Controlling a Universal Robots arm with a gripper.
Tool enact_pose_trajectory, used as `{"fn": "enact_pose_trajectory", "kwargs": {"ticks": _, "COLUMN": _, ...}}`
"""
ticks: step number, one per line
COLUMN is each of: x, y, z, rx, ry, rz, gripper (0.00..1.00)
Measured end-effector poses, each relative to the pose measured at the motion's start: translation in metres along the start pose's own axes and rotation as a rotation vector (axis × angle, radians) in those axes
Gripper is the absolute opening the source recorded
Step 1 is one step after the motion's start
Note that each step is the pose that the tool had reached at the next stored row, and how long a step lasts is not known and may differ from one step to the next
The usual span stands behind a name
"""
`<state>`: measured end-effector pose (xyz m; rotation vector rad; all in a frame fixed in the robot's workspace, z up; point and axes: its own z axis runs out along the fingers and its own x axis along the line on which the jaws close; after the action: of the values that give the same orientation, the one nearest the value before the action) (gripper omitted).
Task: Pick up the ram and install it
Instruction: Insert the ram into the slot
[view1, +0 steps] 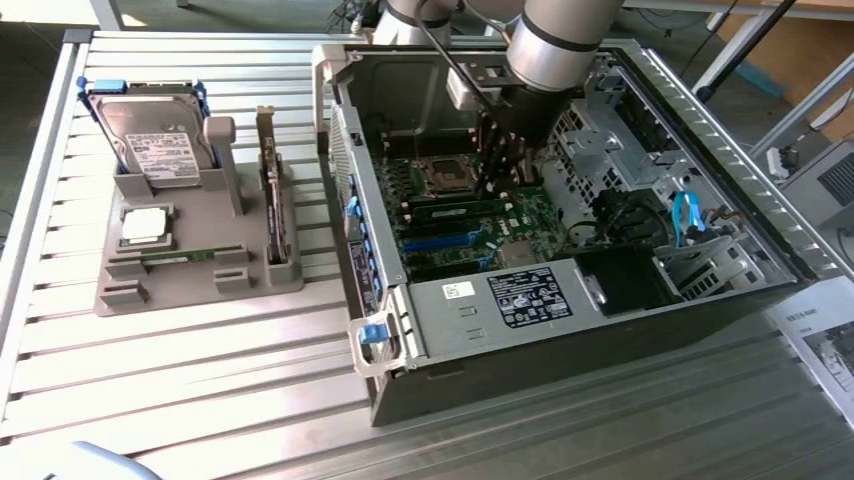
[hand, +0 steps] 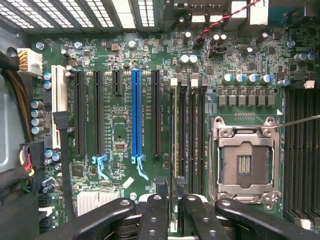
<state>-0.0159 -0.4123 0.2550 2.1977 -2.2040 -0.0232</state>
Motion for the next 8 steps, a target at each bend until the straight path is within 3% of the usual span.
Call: {"fn": "enact_pose_trajectory", "kwargs": {"ticks": 8, "x": 0.0001, "y": 0.0, "z": -0.0003, "rx": -0.0002, "ry": 0.0004, "rz": 0.0, "gripper": 0.19}}
